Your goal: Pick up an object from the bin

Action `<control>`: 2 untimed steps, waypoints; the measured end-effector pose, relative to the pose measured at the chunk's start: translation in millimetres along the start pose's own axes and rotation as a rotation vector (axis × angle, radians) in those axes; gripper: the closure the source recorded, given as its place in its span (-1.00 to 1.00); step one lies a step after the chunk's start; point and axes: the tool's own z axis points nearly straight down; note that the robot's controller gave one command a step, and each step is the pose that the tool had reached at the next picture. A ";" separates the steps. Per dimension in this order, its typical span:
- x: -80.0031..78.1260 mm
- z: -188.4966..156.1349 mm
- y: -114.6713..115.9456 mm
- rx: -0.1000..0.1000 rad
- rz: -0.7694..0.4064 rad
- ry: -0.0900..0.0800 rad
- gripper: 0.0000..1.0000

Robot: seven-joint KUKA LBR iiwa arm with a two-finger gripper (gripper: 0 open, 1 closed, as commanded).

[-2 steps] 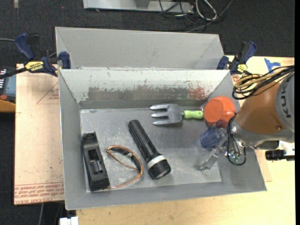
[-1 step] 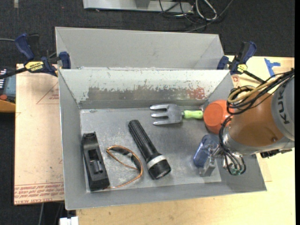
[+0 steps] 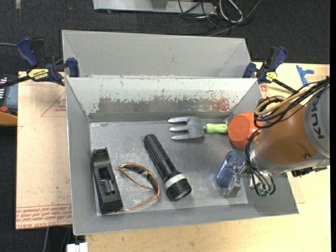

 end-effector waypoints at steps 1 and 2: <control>2.2 -16.1 0.4 -0.001 0.000 0.008 1.00; 3.1 -50.8 0.8 -0.001 -0.001 0.014 1.00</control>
Offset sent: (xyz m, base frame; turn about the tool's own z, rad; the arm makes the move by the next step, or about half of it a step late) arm -0.0006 0.0002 0.0976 0.0000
